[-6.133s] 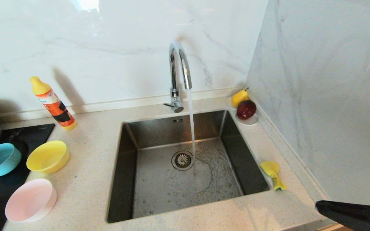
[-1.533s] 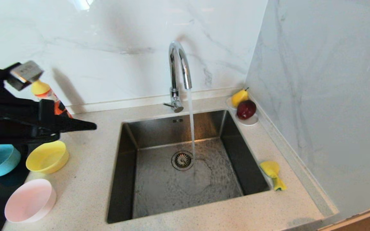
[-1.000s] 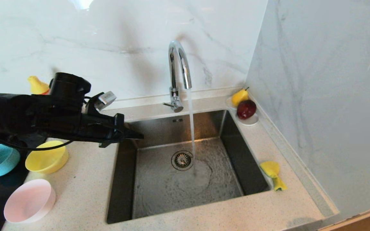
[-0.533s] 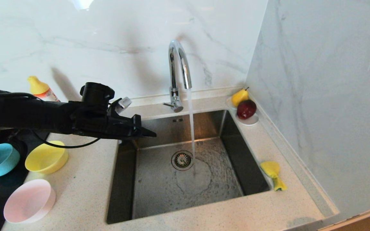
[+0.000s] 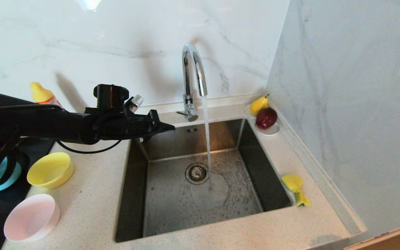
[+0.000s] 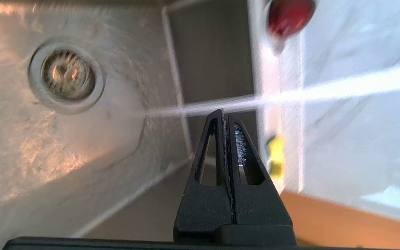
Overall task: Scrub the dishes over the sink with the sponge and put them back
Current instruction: Turn off the faucet
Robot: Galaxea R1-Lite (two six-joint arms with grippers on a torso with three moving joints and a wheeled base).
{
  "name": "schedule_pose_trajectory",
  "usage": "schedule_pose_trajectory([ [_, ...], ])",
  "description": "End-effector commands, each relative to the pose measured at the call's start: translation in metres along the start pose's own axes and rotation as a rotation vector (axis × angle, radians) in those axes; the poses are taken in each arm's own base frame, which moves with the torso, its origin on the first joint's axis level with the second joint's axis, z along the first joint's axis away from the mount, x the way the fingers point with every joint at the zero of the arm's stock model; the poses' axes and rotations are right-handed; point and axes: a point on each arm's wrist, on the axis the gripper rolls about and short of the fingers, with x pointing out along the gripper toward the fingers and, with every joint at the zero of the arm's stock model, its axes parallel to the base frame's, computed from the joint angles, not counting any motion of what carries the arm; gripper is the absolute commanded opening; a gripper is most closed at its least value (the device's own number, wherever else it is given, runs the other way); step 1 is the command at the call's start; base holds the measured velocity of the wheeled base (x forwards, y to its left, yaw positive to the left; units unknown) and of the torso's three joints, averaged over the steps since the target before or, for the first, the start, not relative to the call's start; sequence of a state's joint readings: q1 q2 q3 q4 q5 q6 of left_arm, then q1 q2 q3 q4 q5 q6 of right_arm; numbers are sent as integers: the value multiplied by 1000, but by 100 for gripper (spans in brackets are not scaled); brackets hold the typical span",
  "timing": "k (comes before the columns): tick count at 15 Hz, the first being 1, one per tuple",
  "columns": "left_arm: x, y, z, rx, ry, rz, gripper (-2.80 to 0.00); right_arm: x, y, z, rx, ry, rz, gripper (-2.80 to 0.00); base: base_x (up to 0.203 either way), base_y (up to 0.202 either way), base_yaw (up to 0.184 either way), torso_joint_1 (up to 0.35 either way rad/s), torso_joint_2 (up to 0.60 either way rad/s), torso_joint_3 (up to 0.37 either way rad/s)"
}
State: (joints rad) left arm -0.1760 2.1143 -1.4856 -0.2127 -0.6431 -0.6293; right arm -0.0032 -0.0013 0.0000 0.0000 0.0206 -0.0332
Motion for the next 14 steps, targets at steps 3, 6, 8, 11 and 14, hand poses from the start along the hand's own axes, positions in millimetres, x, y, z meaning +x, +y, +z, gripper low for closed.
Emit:
schedule_pose_trajectory([
  [3,18,9,3,-2,-26,8,-280,0,0,0,-1,1,1,-280,0,0,0,0,0,0],
  [6,27,13,4,-10,-23,4,-280,0,0,0,-1,1,1,-280,0,0,0,0,0,0],
  [8,33,14,8,-12,-36,-4,-280,0,0,0,-1,1,1,-280,0,0,0,0,0,0],
  [11,39,17,14,5,-96,-10,-280,0,0,0,-1,1,1,-280,0,0,0,0,0,0],
  [14,45,18,20,-4,-158,-35,-280,0,0,0,-1,1,1,-280,0,0,0,0,0,0],
])
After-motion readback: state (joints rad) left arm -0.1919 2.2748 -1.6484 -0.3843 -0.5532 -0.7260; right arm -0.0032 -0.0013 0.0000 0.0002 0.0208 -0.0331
